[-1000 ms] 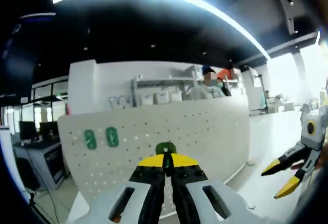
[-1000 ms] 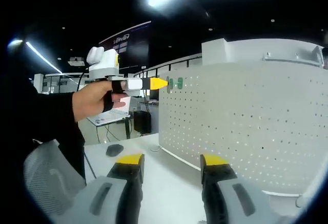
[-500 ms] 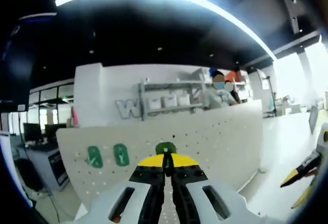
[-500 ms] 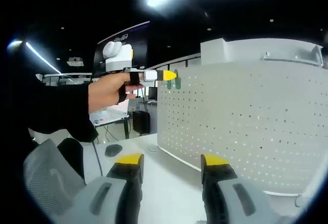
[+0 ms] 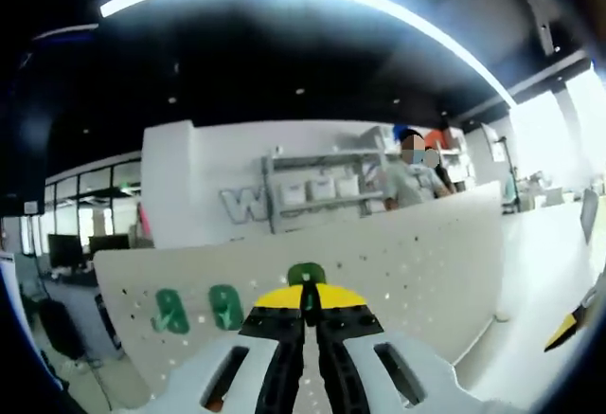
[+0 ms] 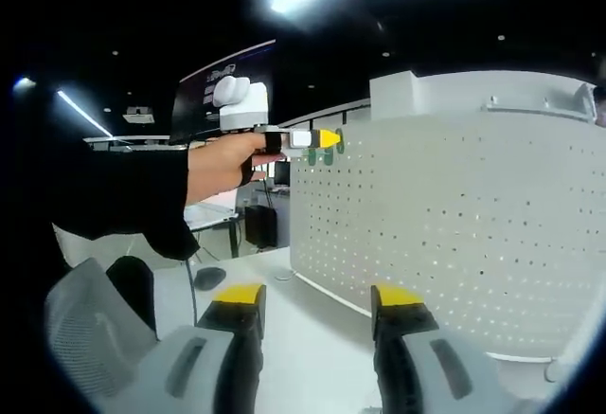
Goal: Insert the hook assembly into the mounting plate slot until the hook locks in place.
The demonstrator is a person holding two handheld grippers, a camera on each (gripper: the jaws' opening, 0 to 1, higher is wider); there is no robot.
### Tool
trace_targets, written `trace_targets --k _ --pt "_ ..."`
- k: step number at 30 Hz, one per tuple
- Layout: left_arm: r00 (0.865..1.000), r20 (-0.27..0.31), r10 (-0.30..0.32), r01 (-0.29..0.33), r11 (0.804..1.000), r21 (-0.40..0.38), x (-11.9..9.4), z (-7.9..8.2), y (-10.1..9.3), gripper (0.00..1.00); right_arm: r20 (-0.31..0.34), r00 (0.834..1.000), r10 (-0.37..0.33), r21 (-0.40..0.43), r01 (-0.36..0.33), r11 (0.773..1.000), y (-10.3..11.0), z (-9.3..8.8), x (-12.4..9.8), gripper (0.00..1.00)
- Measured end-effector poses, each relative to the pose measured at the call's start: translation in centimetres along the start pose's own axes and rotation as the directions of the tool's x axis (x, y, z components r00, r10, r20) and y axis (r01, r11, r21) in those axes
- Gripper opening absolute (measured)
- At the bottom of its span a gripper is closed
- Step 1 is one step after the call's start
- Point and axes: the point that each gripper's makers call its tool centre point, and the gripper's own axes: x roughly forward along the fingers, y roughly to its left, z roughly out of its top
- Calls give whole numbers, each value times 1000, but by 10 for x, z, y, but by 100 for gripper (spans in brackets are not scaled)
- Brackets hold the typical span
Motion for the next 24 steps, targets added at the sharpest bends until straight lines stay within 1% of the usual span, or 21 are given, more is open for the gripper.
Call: trace_targets --k 3,9,21,24 --pt "1000 -1 13 -13 1000 -6 4 0 3 3 1 1000 -1 2 1 1000 0 0 0 43" --pt "999 -23 39 -40 999 -7 12 -8 10 3 2 1000 -1 6 1 1000 -1 0 0 43" --pt "998 -45 53 -52 999 15 22 -17 13 2 3 1000 2 17 -2 1000 -1 0 0 43" --pt "997 -43 57 -57 998 20 23 -17 15 2 3 1000 2 17 -3 1000 -1 0 0 43"
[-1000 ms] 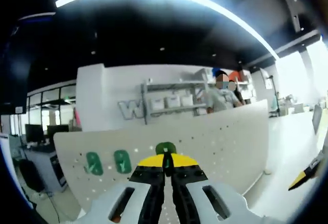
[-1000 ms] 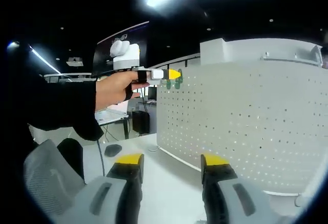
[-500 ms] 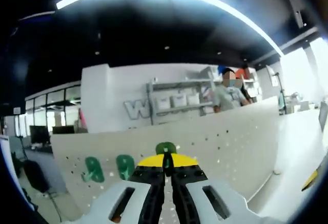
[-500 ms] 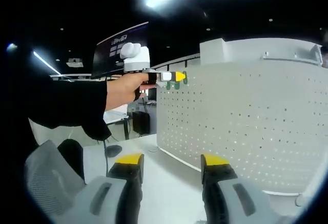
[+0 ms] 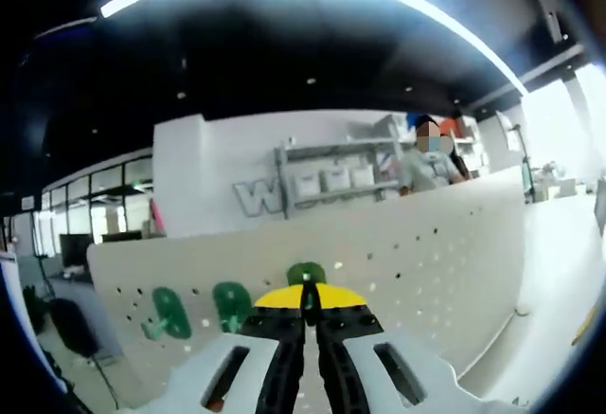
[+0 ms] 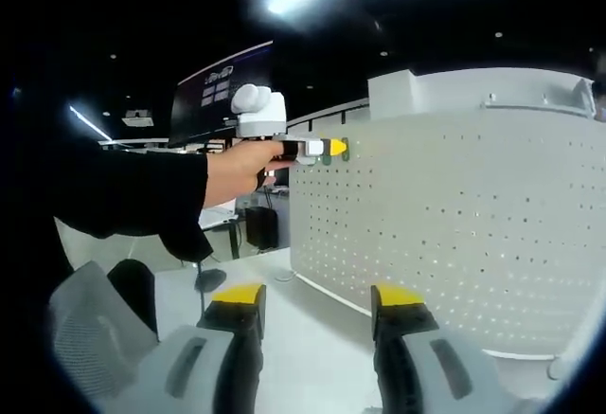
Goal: Insert the hook assembly into the mounting plate slot until the hook locks in place.
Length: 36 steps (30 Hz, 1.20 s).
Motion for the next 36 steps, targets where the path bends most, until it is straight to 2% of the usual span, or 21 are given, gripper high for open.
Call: trace_targets --k 36 --pt "1000 2 30 -30 999 18 2 0 0 2 -18 1000 15 7 -15 1000 3 -5 2 42"
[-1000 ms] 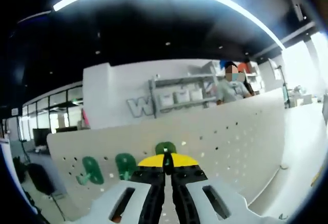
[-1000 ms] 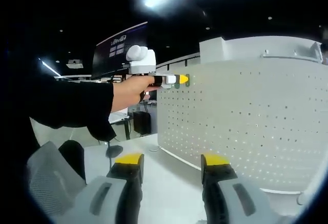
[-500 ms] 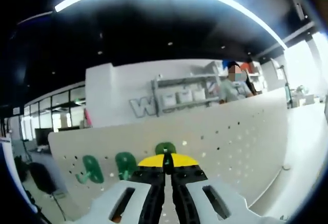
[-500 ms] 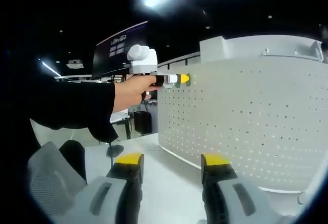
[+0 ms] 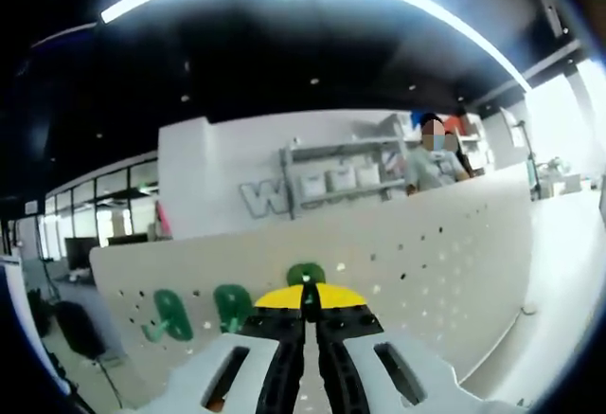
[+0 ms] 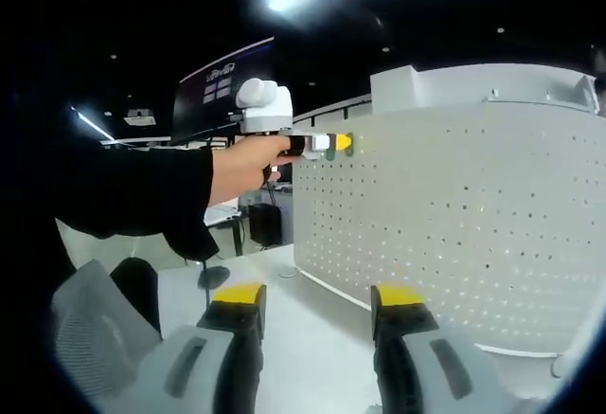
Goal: Insert the hook assembly into the mounting plate slot until the hook locks in place.
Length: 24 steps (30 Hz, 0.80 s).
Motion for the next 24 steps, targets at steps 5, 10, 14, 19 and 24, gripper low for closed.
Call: trace_targets --k 5,10,14,19,24 --pt "1000 -5 9 -9 1000 18 1 -1 0 2 3 1000 -2 3 2 1000 -1 0 0 42" --pt "1000 -6 13 -13 999 32 2 -1 0 2 0 1000 0 2 0 1000 0 0 0 42" --pt "1000 -14 22 -20 996 91 3 -1 -1 3 -1 1000 0 2 0 1000 0 0 0 42" --pt "999 -24 31 -27 992 123 3 -1 -2 3 0 1000 -1 3 1 1000 -1 0 0 42" --pt "998 -32 47 -42 989 139 4 -1 -2 3 1 1000 0 2 0 1000 -1 0 0 42"
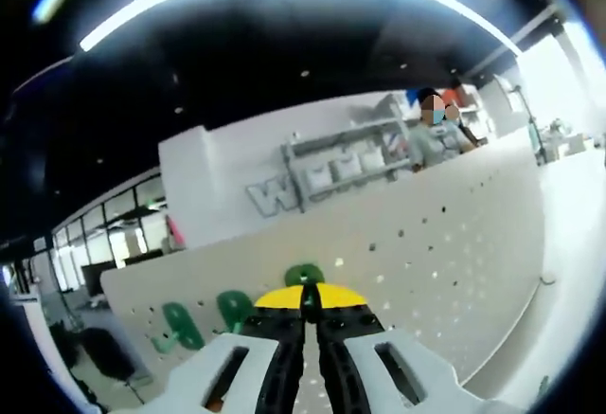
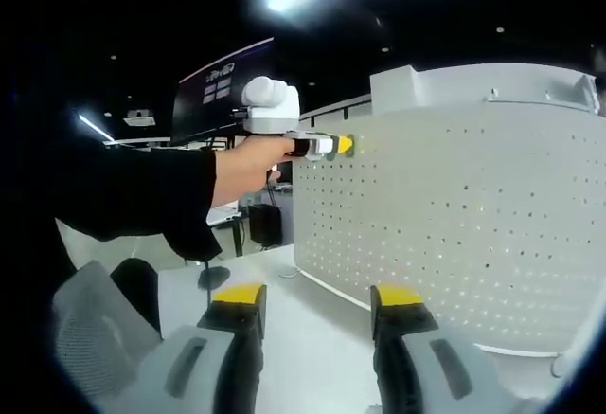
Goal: Insert the hook assembly into the mounting plate slot until the hook locks in place.
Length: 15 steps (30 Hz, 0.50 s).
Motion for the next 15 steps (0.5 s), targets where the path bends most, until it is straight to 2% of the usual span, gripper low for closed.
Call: trace_targets --k 3,7,9,11,12,15 --pt "1000 -4 16 -16 999 29 0 0 -1 3 2 1000 0 -1 0 1000 0 1 0 42" --pt "1000 -5 29 -29 999 15 0 0 0 3 1 1000 2 -2 -2 1000 1 0 0 42" --pt "999 -3 41 -41 999 -18 -1 -1 0 3 1 1000 3 -3 -3 1000 1 0 0 42" --pt "999 10 46 -44 990 -135 0 -1 1 3 0 1000 4 -2 -4 1000 1 0 0 42" --pt "999 12 42 -40 987 -153 0 -2 3 3 1 1000 3 -3 -3 1000 1 0 0 42" --pt "999 10 41 -39 991 -127 0 -2 3 3 3 1000 2 -1 -2 1000 1 1 0 42"
